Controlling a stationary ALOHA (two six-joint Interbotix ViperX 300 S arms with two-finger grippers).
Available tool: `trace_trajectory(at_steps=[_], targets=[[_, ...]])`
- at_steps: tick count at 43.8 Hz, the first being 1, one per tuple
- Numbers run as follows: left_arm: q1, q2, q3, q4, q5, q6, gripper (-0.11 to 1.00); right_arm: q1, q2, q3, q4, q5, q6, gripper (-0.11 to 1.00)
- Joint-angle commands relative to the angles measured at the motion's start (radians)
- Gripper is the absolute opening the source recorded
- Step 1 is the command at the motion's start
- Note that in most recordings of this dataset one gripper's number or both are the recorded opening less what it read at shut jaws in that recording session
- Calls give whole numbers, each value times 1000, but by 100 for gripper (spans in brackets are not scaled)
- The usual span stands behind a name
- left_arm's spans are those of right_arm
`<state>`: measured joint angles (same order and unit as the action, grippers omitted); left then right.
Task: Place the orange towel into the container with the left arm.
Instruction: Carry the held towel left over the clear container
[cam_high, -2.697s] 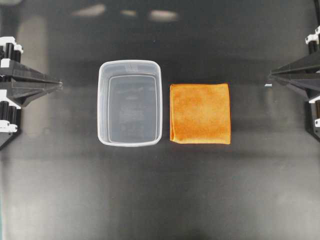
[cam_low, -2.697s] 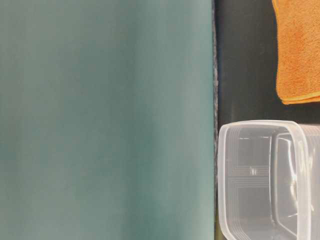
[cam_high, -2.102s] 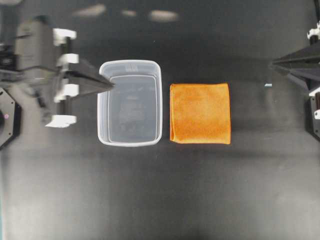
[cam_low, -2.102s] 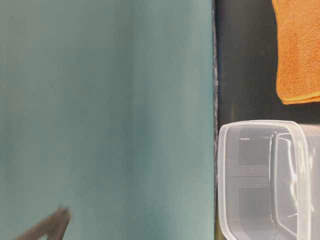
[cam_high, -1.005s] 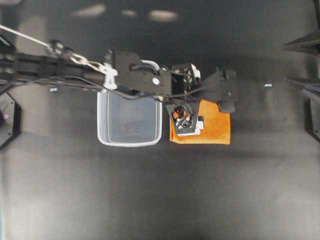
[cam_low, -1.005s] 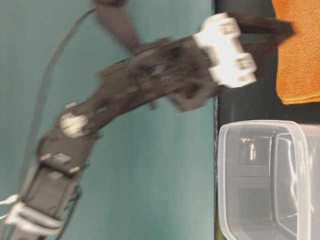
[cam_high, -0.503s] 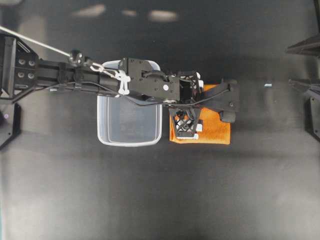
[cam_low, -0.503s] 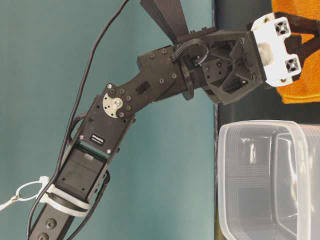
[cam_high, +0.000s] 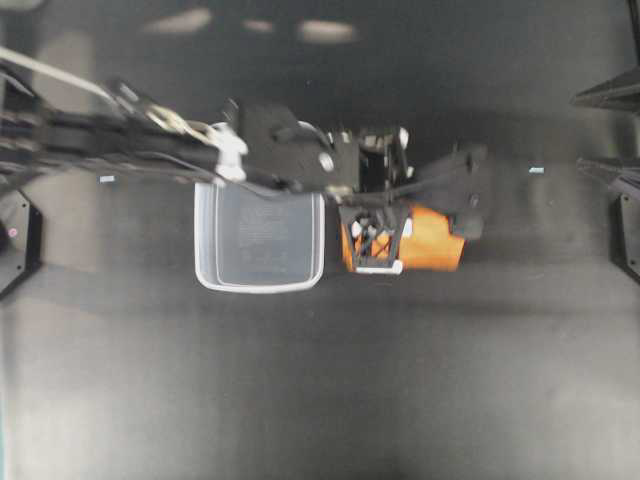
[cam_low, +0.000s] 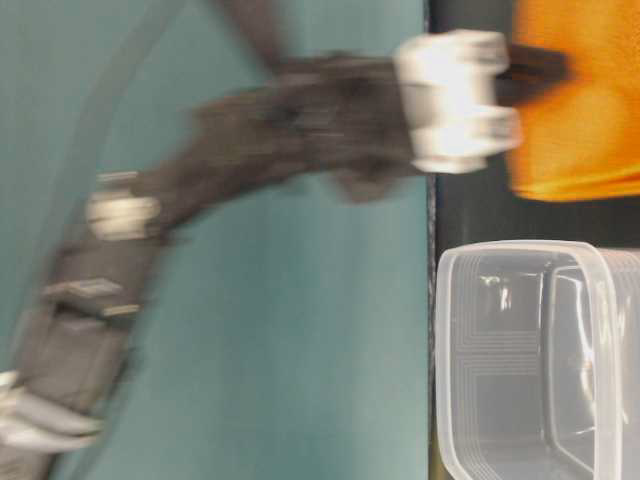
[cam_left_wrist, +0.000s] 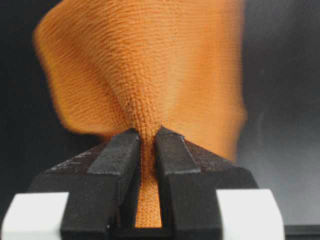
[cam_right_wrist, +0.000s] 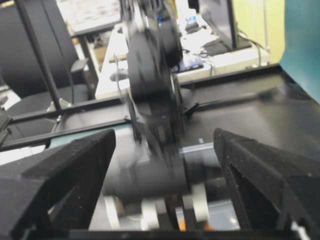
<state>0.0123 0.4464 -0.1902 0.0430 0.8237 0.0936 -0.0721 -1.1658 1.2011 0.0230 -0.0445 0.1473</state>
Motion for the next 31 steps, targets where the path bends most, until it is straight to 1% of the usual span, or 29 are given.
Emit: trace_trajectory(at_steps=[1, 5, 8, 13, 15, 20, 21, 27, 31], targets=[[-9, -130, -29, 2, 87, -3, 6, -3, 5, -8, 3, -6, -3, 77], [-9, -225, -15, 2, 146, -3, 6, -3, 6, -8, 3, -5, -3, 77], [-8, -284, 12, 2, 175, -3, 6, -3, 5, -6, 3, -5, -3, 77], [8, -371, 120, 2, 201, -5, 6, -3, 8, -5, 3, -5, -5, 77], [17, -408, 189, 2, 199, -8, 6, -3, 9, -5, 3, -6, -5, 77], [34, -479, 337, 2, 152, -18, 6, -8, 11, -3, 3, -8, -2, 77], [37, -497, 377, 2, 126, -15, 6, -9, 9, -3, 3, -8, 0, 77], [49, -555, 534, 2, 12, 0, 6, -9, 11, -3, 3, -6, 2, 77], [64, -569, 629, 2, -48, 0, 6, -9, 14, 0, 3, -11, 3, 77]])
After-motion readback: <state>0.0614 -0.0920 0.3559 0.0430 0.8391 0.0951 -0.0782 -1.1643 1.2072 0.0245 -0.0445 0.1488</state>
